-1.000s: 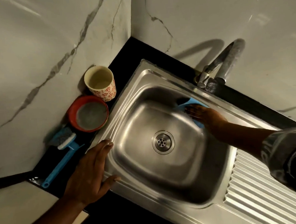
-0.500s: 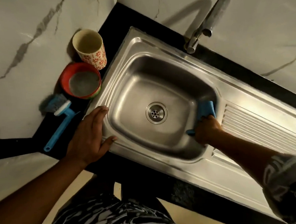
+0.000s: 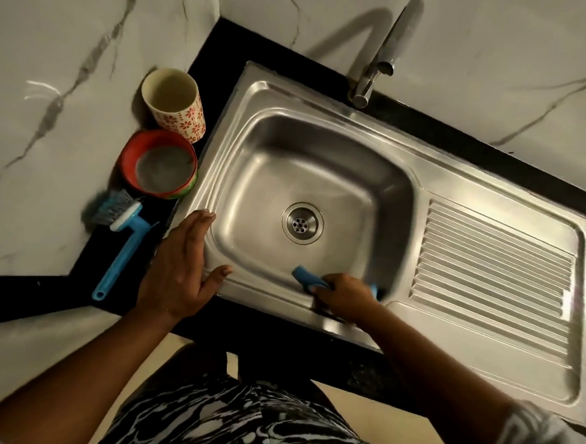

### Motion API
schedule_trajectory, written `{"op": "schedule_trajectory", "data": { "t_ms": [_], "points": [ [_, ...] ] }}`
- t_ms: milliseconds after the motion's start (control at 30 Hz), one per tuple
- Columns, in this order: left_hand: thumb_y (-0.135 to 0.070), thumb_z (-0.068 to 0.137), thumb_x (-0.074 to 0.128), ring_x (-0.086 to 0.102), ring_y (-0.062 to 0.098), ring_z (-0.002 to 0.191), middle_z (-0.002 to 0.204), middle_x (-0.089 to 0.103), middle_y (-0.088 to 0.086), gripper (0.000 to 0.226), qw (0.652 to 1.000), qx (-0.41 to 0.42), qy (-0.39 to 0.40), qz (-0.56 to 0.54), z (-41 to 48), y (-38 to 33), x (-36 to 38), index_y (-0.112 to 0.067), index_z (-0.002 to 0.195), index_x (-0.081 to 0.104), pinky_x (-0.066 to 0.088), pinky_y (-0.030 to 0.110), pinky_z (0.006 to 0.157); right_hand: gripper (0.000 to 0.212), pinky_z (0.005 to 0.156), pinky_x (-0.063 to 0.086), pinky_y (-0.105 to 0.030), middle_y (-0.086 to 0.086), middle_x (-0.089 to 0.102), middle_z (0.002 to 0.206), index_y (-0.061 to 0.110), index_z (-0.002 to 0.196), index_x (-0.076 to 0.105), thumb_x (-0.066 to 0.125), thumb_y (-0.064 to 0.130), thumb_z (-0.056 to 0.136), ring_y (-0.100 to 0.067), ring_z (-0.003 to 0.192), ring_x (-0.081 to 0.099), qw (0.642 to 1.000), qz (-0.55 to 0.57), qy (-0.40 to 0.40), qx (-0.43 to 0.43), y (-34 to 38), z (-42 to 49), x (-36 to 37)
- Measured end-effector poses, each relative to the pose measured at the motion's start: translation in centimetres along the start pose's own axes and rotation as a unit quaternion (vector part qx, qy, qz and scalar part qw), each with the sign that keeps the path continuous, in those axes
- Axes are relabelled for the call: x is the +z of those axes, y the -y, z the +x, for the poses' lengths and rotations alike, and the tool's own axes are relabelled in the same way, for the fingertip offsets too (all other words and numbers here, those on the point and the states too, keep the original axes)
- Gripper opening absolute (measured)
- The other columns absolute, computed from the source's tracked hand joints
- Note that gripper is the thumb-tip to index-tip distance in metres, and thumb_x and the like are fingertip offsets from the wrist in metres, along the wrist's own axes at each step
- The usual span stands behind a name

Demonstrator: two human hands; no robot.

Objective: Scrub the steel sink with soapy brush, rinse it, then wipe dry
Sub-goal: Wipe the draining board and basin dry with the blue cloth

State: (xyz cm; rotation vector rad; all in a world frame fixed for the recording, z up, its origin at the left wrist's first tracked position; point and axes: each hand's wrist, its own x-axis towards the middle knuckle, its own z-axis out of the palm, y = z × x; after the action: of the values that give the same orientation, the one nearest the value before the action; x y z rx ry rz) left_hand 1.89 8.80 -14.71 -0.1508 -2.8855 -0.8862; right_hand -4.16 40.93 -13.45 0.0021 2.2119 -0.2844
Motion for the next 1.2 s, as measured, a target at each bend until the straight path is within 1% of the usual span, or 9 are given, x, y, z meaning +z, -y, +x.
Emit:
{"op": "schedule_trajectory", "data": {
  "t_ms": [100,233,333,500,667,733,900,1033,1200],
  "points": [
    [-0.064,0.1,0.048,0.036,0.034,0.154,0.167,0.033,0.017,0.089,1.0,-0.004,0.006,-0.002,-0.2,0.2,0.2,-0.004,0.163,0.029,0.039,0.051,0.121,0.016,0.074,0.051,-0.035,-0.003,0.07,0.085,0.023,0.095,0.072,0.067,0.038,0.097,-0.018,0.077,0.063,0.971,0.235,0.019,-0.041,2.2,0.7,-0.5],
    [-0.062,0.1,0.048,0.035,0.033,0.154,0.169,0.031,0.016,0.088,1.0,0.0,0.001,-0.001,-0.1,0.3,0.4,-0.005,0.164,0.028,0.039,0.052,0.121,0.018,0.089,0.059,-0.043,-0.017,0.074,0.104,0.007,0.108,0.072,0.065,0.022,0.1,-0.028,0.093,0.07,0.869,0.486,0.052,-0.072,2.6,3.7,-5.7],
    [-0.063,0.101,0.046,0.037,0.035,0.153,0.167,0.033,0.018,0.088,1.0,0.006,-0.007,0.005,-0.1,0.3,0.5,-0.002,0.163,0.03,0.038,0.05,0.122,0.011,0.075,0.054,-0.034,-0.004,0.072,0.092,0.015,0.106,0.07,0.061,0.02,0.103,-0.013,0.079,0.066,0.904,0.395,-0.064,-0.148,1.9,6.0,-11.5],
    [-0.064,0.101,0.046,0.037,0.035,0.153,0.167,0.033,0.019,0.089,1.0,0.002,0.0,0.011,-0.1,0.7,0.7,-0.001,0.162,0.03,0.038,0.053,0.121,0.036,0.096,0.048,-0.034,-0.004,0.067,0.124,0.028,0.139,0.059,0.057,0.036,0.103,-0.018,0.108,0.062,0.956,0.029,-0.238,-0.171,-0.2,10.5,-16.5],
    [-0.065,0.101,0.046,0.037,0.035,0.153,0.166,0.034,0.02,0.09,1.0,0.001,0.001,0.002,0.1,0.6,0.6,0.001,0.161,0.032,0.038,0.053,0.121,0.057,0.112,0.042,-0.044,-0.013,0.056,0.144,0.023,0.15,0.048,0.061,0.043,0.098,-0.031,0.127,0.056,0.97,-0.226,0.003,-0.09,-5.0,15.3,-12.1],
    [-0.065,0.101,0.046,0.038,0.036,0.152,0.165,0.036,0.021,0.09,1.0,-0.001,-0.002,0.005,0.2,0.5,0.5,0.002,0.16,0.033,0.038,0.053,0.121,0.071,0.113,0.041,-0.042,-0.01,0.054,0.148,0.023,0.147,0.052,0.067,0.057,0.087,-0.031,0.132,0.053,0.969,-0.232,0.028,-0.085,-7.2,15.9,-10.2],
    [-0.066,0.101,0.044,0.039,0.037,0.151,0.164,0.037,0.022,0.09,1.0,-0.002,0.004,0.014,0.2,0.3,0.4,0.003,0.159,0.035,0.037,0.051,0.122,0.075,0.112,0.039,-0.048,-0.02,0.039,0.151,0.015,0.15,0.044,0.07,0.052,0.09,-0.043,0.135,0.045,0.976,-0.128,-0.172,-0.022,-7.4,17.4,-8.7],
    [-0.065,0.101,0.045,0.039,0.037,0.151,0.164,0.036,0.021,0.09,1.0,-0.004,0.006,0.021,0.2,0.3,0.3,0.002,0.16,0.034,0.038,0.052,0.121,0.103,0.114,0.029,-0.062,-0.02,0.016,0.161,0.014,0.159,0.016,0.059,0.074,0.086,-0.049,0.144,0.022,0.974,-0.17,-0.147,0.036,-5.7,18.6,-7.5],
    [-0.064,0.101,0.047,0.04,0.037,0.15,0.164,0.037,0.021,0.088,1.0,-0.003,0.006,0.017,0.2,0.4,0.4,0.001,0.16,0.034,0.039,0.054,0.12,0.094,0.117,0.031,-0.057,-0.022,0.019,0.161,0.01,0.158,0.018,0.059,0.064,0.092,-0.046,0.144,0.026,0.96,-0.251,-0.105,0.068,-6.3,18.8,-4.2]
  ]
}}
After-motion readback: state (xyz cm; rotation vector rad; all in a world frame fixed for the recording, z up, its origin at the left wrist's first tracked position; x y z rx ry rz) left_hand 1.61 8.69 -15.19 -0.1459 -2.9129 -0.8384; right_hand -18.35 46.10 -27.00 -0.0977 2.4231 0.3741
